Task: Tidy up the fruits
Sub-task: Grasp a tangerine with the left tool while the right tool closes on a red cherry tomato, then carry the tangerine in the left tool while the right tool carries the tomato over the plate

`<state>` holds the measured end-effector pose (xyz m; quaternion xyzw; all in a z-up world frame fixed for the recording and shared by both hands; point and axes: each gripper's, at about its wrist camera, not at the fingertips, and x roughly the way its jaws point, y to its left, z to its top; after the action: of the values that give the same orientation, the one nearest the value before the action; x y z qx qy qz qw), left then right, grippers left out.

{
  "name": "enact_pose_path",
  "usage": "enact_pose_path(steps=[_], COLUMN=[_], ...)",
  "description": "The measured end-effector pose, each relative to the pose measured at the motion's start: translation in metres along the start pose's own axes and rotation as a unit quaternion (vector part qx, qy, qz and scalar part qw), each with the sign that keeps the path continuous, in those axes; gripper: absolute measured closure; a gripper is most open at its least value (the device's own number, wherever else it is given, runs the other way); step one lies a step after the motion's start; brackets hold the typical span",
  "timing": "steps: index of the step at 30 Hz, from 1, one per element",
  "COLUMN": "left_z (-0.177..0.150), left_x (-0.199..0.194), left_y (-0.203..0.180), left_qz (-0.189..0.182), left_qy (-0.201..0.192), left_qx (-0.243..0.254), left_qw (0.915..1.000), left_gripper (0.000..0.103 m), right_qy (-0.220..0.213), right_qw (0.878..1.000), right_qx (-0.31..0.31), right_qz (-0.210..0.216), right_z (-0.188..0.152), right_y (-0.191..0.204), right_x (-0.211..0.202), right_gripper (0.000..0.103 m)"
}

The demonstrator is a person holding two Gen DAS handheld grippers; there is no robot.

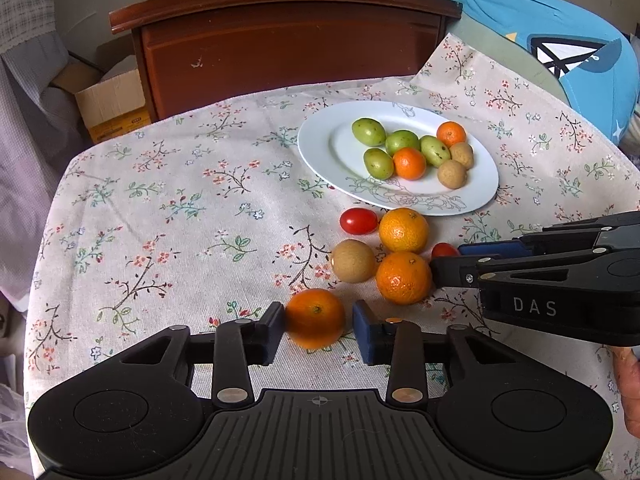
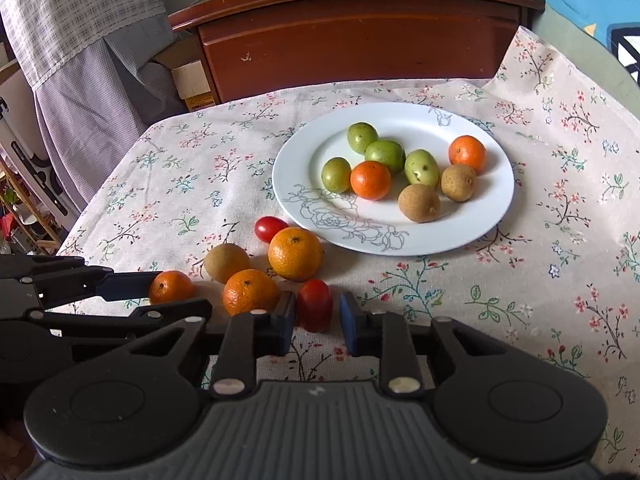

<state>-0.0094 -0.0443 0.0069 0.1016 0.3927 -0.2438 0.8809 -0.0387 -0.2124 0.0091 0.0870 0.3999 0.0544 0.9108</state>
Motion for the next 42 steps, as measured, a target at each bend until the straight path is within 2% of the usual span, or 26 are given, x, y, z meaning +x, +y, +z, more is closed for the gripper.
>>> enact_pose_path(steps=[13, 18, 26, 31, 42], left_z=[0.006, 0.011, 0.033, 0.050, 0.080], left_x=[-0.007, -0.012, -0.022, -0.023, -0.006], left_y=[0.007, 0.005, 0.013, 0.016, 0.008], left_qz=[0.008, -0.001, -0.020, -0.025, -0.039], left_qy=[-0.019, -0.026, -0.049, -0.062, -0.062], left_qx=[-0.022, -0.023, -0.049, -0.047, -0.028], left_qw=[0.9996, 0.9994, 0.9974, 0.9967, 0.9969], left_gripper=[0.073, 0.073, 0.073, 0.073, 0.073], right_qy=[-0.011, -0.021, -0.049, -0.074, -0.092], right_qw=[1.000, 0.999, 0.998, 0.996, 0.994], right_qx=[0.017, 0.027, 0.038, 0.054, 0.055], right_qz=[0.004, 0.010, 0.017, 0.013, -0.003], right_z=[0.005, 0.009, 0.027, 0.044, 0.072], right_y=[-0.003, -0.005, -0.011, -0.024, -0.047], right_x=[-0.008, -0.015, -0.030, -0.038, -0.032], right_gripper=[0.083, 0.083, 0.083, 0.083, 0.083])
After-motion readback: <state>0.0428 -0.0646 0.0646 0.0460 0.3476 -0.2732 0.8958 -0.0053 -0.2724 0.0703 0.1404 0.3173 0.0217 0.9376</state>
